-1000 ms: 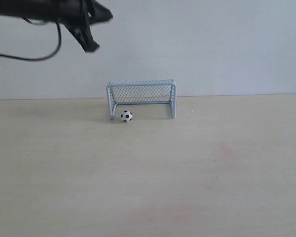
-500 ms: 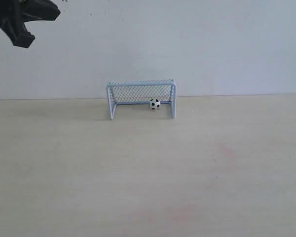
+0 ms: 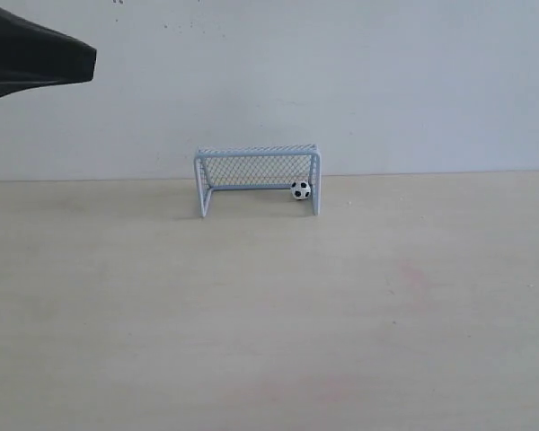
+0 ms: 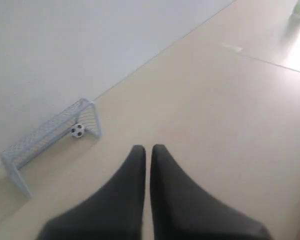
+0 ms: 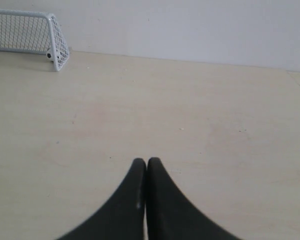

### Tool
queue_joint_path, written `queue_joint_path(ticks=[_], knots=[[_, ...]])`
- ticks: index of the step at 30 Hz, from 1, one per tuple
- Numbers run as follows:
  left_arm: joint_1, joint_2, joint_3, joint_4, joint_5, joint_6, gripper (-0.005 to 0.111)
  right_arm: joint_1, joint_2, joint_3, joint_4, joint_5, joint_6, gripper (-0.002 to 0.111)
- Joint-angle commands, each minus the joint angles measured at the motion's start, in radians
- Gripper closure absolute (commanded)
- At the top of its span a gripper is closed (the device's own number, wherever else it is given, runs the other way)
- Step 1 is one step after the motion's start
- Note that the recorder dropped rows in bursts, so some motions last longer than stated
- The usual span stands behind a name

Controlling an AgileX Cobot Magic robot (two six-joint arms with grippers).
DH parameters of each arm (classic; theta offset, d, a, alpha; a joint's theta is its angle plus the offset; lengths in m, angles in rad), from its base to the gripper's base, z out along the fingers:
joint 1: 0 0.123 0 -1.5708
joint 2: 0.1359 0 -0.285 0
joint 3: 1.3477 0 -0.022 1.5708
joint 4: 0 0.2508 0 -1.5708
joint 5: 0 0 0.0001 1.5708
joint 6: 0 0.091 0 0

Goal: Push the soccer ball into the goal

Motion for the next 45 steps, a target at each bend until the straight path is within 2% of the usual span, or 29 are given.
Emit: queue_joint_path(ticks=[1,3,6,10,18,30,32,38,43,45], knots=[[0.002,-0.158,0.121,-0.155,0.045,0.017,0.102,-0.004,-0.005,-0.001,0.000,-0.007,-0.004,0.109],[0.002,-0.222,0.160,-0.218,0.081,-0.047,0.102,-0.004,-0.005,-0.001,0.000,-0.007,-0.004,0.109],[0.002,-0.305,0.179,-0.223,0.191,-0.149,0.102,-0.004,-0.005,-0.001,0.000,-0.007,-0.004,0.109],[0.002,-0.388,0.179,-0.225,0.321,-0.158,0.102,-0.004,-0.005,-0.001,0.000,-0.007,-0.004,0.109],[0.002,-0.506,0.179,-0.225,0.339,-0.158,0.102,-0.004,-0.005,-0.001,0.000,-0.007,-0.004,0.109],[0.002,-0.532,0.179,-0.220,0.342,-0.158,0.102,-0.004,-0.005,-0.001,0.000,-0.010,-0.004,0.109],[0.002,-0.555,0.174,-0.205,0.280,-0.160,0.102,-0.004,-0.005,-0.001,0.000,-0.007,-0.004,0.109],[0.002,-0.708,0.208,-0.223,-0.108,-0.243,0.102,-0.004,-0.005,-0.001,0.000,-0.007,-0.004,0.109],[0.002,-0.893,0.325,-0.156,-0.259,-0.255,0.102,-0.004,-0.005,-0.001,0.000,-0.007,-0.004,0.109],[0.002,-0.946,0.367,-0.115,-0.264,-0.255,0.102,-0.004,-0.005,-0.001,0.000,-0.007,-0.004,0.109]])
